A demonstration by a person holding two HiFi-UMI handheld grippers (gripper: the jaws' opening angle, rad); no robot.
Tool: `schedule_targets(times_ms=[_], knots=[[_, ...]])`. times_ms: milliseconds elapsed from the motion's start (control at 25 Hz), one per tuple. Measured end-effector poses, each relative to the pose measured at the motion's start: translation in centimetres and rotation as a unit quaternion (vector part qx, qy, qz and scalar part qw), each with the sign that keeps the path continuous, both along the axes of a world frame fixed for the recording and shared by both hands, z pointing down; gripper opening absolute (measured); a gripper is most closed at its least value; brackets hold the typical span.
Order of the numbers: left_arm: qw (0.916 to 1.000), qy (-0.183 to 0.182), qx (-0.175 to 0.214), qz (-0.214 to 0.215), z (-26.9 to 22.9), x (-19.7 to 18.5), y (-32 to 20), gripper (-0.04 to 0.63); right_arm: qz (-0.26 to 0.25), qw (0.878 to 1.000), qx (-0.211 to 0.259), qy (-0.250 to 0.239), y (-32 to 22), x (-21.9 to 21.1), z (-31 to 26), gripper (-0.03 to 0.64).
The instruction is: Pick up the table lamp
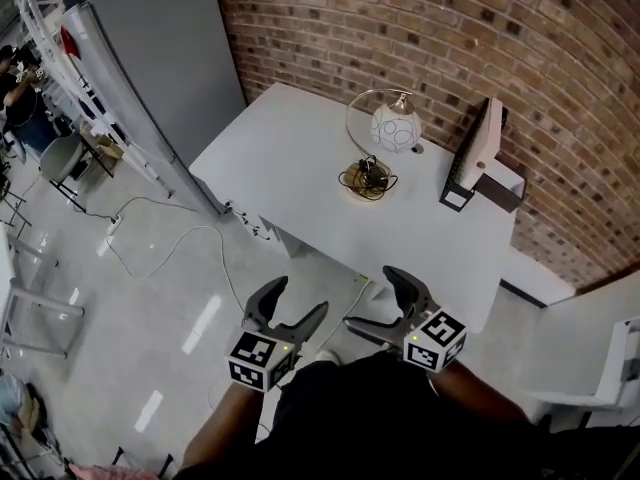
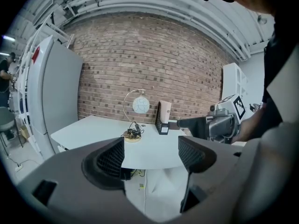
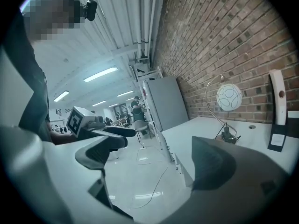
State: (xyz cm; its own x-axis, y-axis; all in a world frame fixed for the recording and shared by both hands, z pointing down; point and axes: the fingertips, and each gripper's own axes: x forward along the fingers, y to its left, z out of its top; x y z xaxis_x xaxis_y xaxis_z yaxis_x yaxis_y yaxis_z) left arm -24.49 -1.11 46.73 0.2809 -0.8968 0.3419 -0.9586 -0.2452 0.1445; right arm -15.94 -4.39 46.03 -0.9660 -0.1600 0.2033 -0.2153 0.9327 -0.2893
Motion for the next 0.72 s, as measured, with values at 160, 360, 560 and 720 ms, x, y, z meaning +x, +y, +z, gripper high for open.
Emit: schedule_targets(times_ms=[160,360,560,720], knots=[[0.9998,0.007,-0.002,0.017,0.4,-1.5,-1.5,0.36,0.014,1.0,-0.003,0.015,-0.6,-1.0,0.7,0.555],[0.9992,0.015,-0.01,0.037,1.0,-1.5,-4.0,0.36,0.034,0.999,-0.011,0.023,-2.9,-1.0,1.2,0.555],[0.9984,0.013,-0.015,0.053,1.7,-1.1,-6.3,0.36,0.047,0.999,-0.013,0.019,-5.6,-1.1,2.0,0.554],[0.9985,0.006,-0.021,0.05,1.6,-1.9,-9.5,0.36,0.058,0.998,-0.013,0.008,-9.4,-1.3,1.7,0.554]])
